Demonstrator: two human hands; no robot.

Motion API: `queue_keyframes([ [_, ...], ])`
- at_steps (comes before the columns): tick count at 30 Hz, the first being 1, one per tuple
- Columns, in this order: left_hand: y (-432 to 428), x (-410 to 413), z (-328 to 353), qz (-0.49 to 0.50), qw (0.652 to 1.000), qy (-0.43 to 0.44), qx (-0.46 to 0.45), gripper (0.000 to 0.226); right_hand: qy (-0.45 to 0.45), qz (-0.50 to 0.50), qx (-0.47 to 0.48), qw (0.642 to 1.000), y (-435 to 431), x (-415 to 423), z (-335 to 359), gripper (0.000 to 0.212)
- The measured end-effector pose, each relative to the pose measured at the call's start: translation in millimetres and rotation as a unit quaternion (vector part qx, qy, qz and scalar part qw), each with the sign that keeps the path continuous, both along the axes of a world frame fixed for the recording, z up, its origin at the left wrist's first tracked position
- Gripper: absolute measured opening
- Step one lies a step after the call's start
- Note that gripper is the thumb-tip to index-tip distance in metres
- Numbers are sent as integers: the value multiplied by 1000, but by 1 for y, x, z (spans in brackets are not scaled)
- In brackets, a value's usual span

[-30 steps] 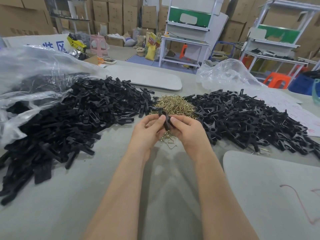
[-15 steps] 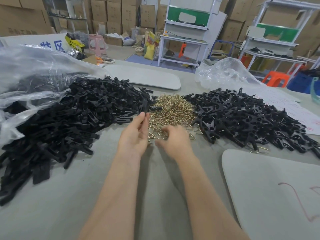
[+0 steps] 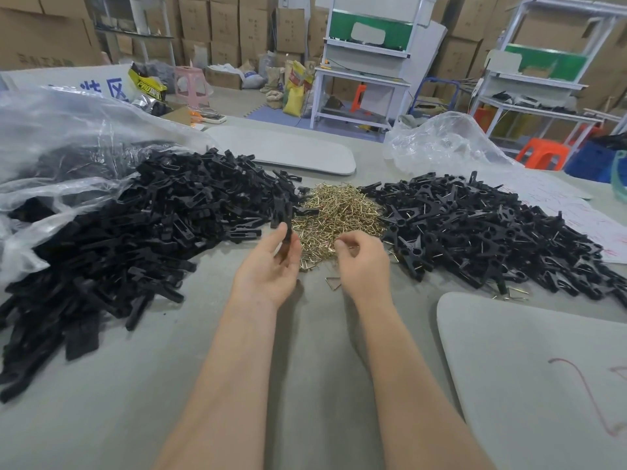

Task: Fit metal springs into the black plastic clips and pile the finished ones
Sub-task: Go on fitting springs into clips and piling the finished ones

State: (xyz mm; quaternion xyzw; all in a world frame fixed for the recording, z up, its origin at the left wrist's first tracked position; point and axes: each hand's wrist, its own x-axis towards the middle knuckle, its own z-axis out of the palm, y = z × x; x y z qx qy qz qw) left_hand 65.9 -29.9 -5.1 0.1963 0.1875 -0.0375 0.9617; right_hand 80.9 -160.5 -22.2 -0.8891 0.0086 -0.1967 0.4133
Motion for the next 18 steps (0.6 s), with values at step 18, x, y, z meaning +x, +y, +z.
queue_keyframes([
  [18, -20, 0, -15, 71, 579, -179, 792, 25, 6, 73, 107, 992, -29, -10, 40, 17],
])
